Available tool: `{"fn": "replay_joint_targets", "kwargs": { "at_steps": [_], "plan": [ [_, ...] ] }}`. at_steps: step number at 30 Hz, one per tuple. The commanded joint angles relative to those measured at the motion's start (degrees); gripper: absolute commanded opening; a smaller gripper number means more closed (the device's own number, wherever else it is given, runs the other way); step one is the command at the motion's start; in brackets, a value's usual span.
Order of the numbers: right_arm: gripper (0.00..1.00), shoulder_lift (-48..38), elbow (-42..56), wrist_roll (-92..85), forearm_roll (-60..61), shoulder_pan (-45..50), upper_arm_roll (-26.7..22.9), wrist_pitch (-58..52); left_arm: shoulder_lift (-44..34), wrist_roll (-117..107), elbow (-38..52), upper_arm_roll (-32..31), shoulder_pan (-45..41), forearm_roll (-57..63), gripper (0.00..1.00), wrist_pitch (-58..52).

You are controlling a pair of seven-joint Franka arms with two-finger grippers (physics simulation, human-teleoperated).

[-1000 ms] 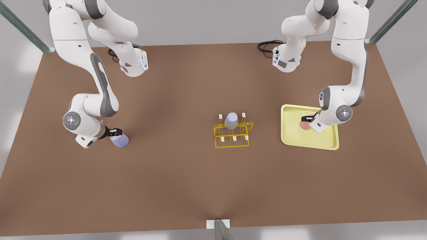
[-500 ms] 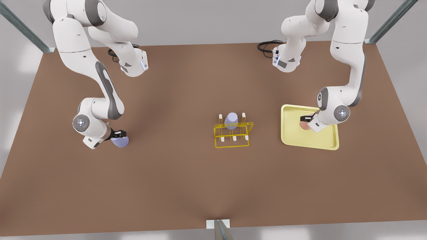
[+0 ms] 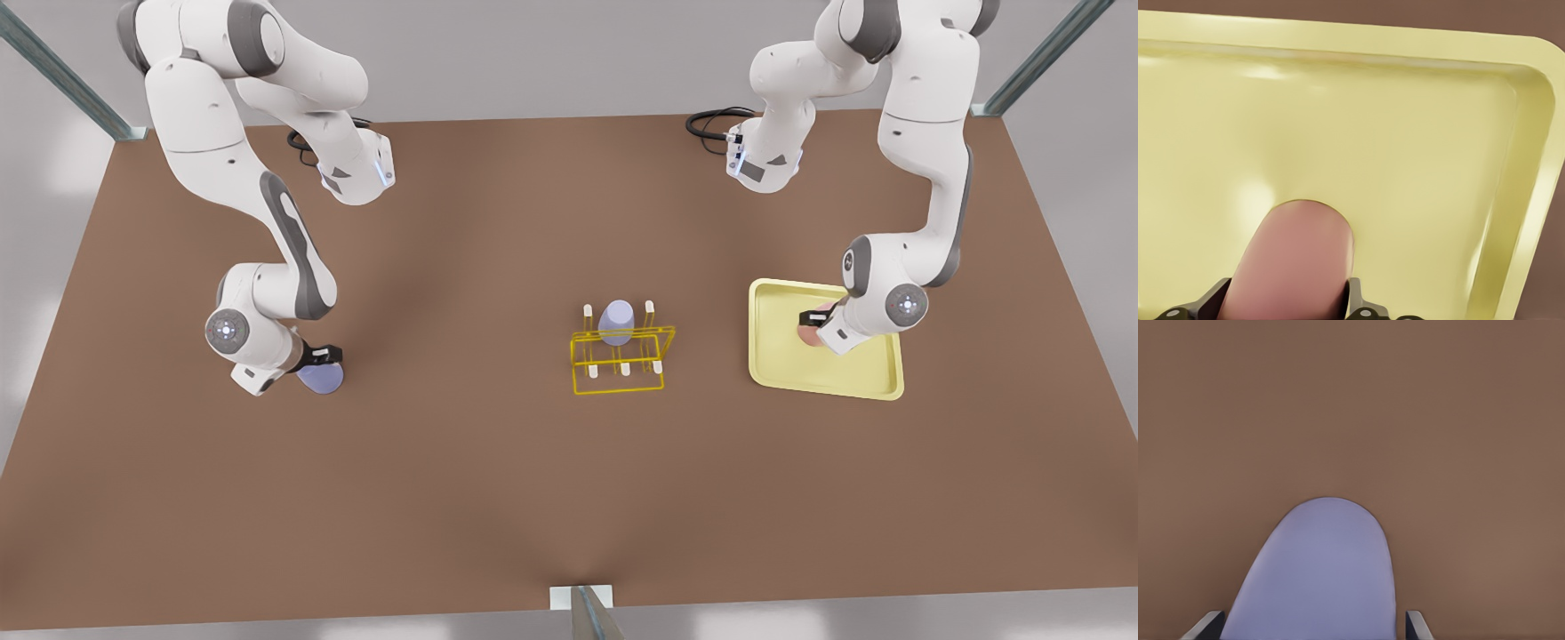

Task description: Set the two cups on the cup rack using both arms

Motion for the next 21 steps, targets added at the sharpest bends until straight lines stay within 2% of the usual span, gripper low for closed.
{"fn": "replay_joint_targets", "kwargs": {
  "at_steps": [1, 2, 3, 6, 8, 9, 10, 11, 14, 15, 17, 20, 21],
  "plan": [
    [1.0, 0.19, 0.03, -0.44, 0.11, 0.0, 0.0, 0.38, -0.01, 0.0, 0.04, 0.0, 0.0, 0.09, 0.87, 0.18],
    [1.0, 0.37, 0.03, -0.44, 0.11, 0.0, 0.0, 0.46, -0.01, -0.09, 0.04, 0.0, 0.0, 0.09, 0.87, 0.18],
    [1.0, 0.54, 0.03, -0.44, 0.11, 0.0, 0.0, 0.82, -0.01, 0.0, 0.04, 0.0, 0.0, 0.09, 0.79, 0.18],
    [1.0, 0.63, 0.11, -0.44, 0.11, 0.0, 0.0, 0.82, -0.19, 0.0, 0.31, 0.0, 0.09, 0.09, 0.78, -0.08],
    [0.97, 0.63, 0.11, -0.44, 0.11, 0.0, 0.0, 0.82, -1.42, 0.09, 2.06, 0.0, 0.44, 0.09, 0.79, -4.38],
    [0.9, 0.63, 0.12, -0.44, 0.11, 0.0, 0.0, 0.82, -2.03, 0.0, 3.64, 0.0, 0.35, 0.18, 0.8, -7.1],
    [0.87, 0.63, 0.2, -0.44, 0.11, 0.0, 0.0, 0.82, -2.39, 0.09, 5.74, 0.0, 0.18, 0.09, 0.8, -10.87],
    [0.86, 0.63, 0.2, -0.44, 0.11, 0.0, 0.0, 0.82, -2.56, -0.17, 9.96, -0.09, -0.09, 0.0, 0.8, -17.46],
    [0.85, 0.46, 0.2, -0.44, 0.11, 0.0, 0.09, 0.64, -1.77, -0.44, 16.47, -0.44, -1.76, -1.22, 0.77, -19.85],
    [0.85, 0.28, 0.12, -0.44, 0.11, 0.0, 0.09, 0.55, -0.2, -0.44, 20.68, -0.88, -1.67, -3.33, 0.79, -23.27],
    [0.85, 0.28, 0.29, -0.52, 0.11, 0.0, 0.09, 0.38, 0.6, -0.7, 22.98, -1.05, -2.02, -4.04, 0.85, -24.69],
    [0.85, 0.19, 0.64, -0.79, 0.46, 0.0, 0.17, 0.2, 3.32, -13.79, 29.13, -9.13, -2.55, -5.1, 0.85, -24.86],
    [0.85, 0.02, 0.82, -0.79, 0.46, 0.0, 0.26, 0.2, 5.96, -20.55, 33.7, -12.39, -2.55, -7.55, 0.85, -24.86]
  ]
}}
